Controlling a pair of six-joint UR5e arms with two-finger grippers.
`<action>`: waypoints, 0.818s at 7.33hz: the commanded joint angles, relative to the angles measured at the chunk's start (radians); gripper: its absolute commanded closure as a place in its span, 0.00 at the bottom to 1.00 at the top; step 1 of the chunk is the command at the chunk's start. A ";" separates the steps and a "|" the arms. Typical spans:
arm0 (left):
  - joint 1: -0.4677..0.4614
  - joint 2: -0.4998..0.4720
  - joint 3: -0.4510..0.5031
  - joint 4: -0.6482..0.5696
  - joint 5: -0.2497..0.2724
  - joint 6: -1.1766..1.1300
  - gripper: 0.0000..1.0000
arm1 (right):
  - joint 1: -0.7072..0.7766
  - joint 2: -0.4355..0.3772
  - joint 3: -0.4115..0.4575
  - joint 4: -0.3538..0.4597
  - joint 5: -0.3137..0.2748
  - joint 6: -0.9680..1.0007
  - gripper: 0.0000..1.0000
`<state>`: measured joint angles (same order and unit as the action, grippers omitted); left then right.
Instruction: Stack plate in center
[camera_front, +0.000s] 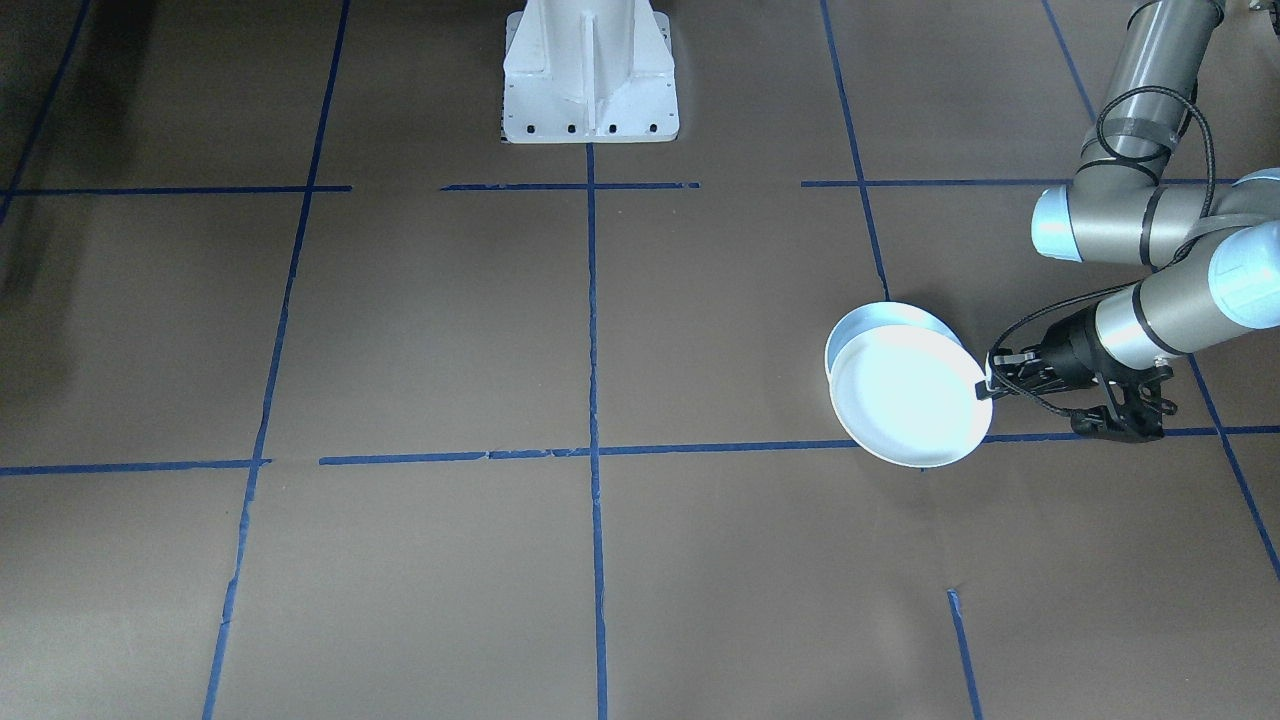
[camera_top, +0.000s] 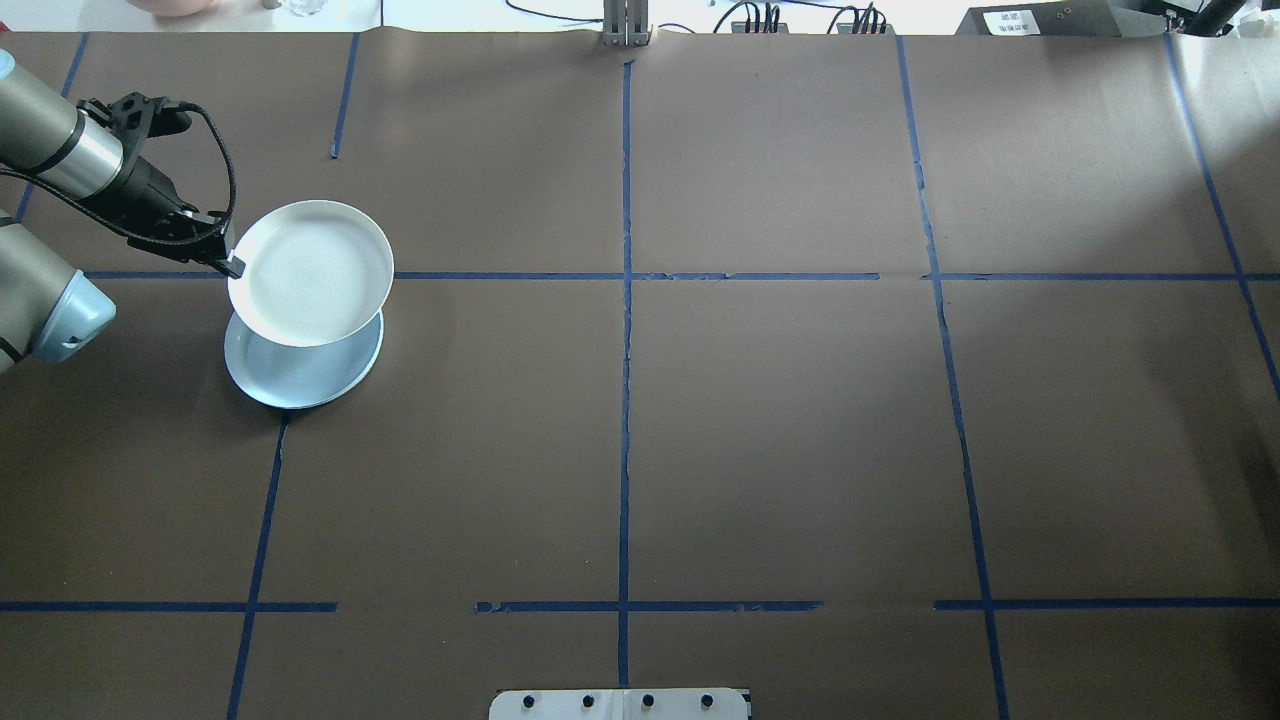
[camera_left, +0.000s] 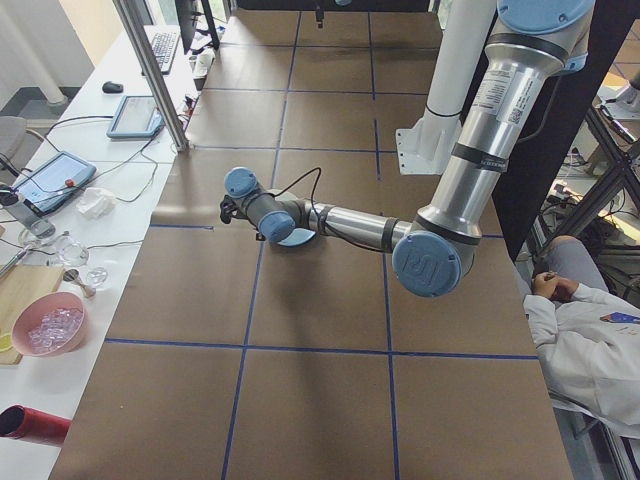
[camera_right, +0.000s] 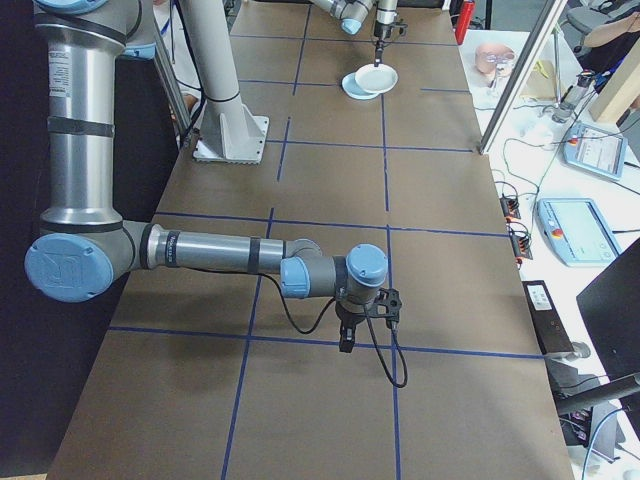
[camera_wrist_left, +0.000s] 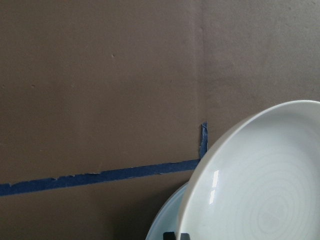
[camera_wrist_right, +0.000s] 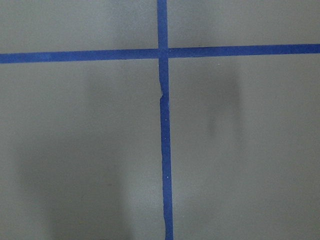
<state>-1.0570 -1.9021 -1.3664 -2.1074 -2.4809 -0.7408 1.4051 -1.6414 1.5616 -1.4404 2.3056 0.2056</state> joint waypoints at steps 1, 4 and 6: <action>0.011 0.068 -0.055 -0.002 -0.003 0.006 1.00 | 0.000 0.000 0.000 0.000 0.000 0.000 0.00; 0.011 0.081 -0.069 0.001 0.002 0.015 1.00 | 0.000 0.000 0.000 0.000 0.000 0.000 0.00; 0.012 0.081 -0.066 0.003 0.002 0.014 0.51 | 0.000 0.000 0.000 0.000 0.000 0.000 0.00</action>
<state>-1.0460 -1.8214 -1.4346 -2.1052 -2.4792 -0.7269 1.4051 -1.6414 1.5616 -1.4404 2.3056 0.2055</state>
